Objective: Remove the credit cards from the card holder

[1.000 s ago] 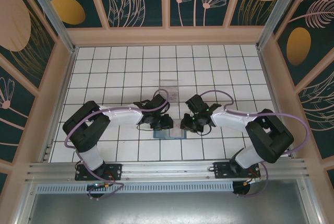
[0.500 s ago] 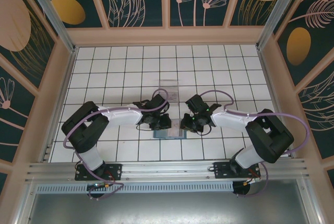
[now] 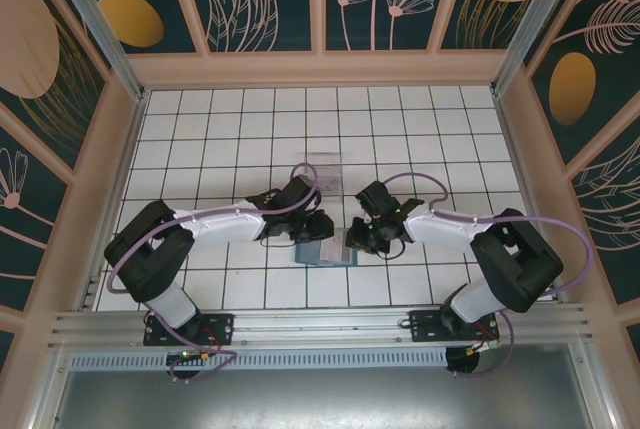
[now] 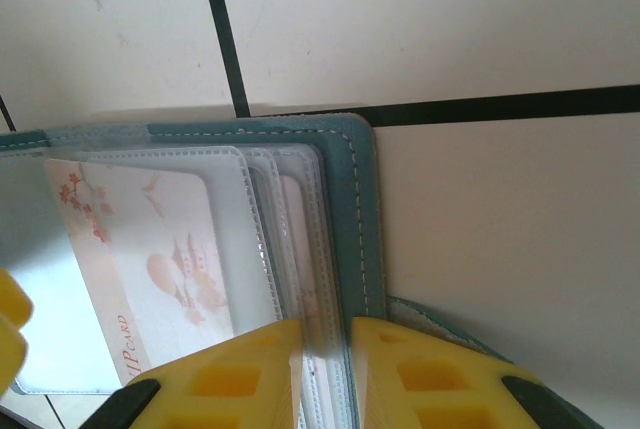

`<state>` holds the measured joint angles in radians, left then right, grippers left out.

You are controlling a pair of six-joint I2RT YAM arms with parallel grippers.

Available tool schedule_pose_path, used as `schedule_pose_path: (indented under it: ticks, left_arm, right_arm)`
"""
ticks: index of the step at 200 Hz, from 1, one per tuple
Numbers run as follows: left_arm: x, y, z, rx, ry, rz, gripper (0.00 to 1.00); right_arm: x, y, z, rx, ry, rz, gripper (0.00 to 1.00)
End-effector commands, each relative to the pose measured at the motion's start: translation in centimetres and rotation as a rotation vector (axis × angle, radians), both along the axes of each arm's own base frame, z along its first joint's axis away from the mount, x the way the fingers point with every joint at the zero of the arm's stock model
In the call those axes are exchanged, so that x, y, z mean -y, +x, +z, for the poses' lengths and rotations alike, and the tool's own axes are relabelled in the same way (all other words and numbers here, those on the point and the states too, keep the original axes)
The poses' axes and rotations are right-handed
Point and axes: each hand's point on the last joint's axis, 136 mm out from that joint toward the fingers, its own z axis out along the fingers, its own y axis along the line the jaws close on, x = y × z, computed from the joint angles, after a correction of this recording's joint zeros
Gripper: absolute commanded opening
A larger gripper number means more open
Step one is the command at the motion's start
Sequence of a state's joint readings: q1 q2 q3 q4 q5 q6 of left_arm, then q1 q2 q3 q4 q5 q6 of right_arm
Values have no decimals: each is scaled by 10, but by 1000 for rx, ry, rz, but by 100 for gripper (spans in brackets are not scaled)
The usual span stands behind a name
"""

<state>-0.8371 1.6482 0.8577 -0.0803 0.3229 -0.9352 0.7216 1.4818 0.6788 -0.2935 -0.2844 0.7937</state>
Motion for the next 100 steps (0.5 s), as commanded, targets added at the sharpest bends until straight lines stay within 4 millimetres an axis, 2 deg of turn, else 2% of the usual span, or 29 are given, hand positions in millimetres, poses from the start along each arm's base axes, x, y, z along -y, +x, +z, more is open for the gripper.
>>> schedule_pose_path:
  ticks: [1, 56, 100]
  left_arm:
    - [2, 0, -5, -13, -77, 7, 24]
    - [-7, 1, -2, 29, -116, -4, 29]
    - [-13, -3, -17, -6, -80, -9, 31]
  right_arm:
    - [11, -3, -2, -8, -58, -15, 22]
    - [11, -5, -4, -17, -61, -16, 22]
    - [10, -6, -4, -19, -61, -15, 22]
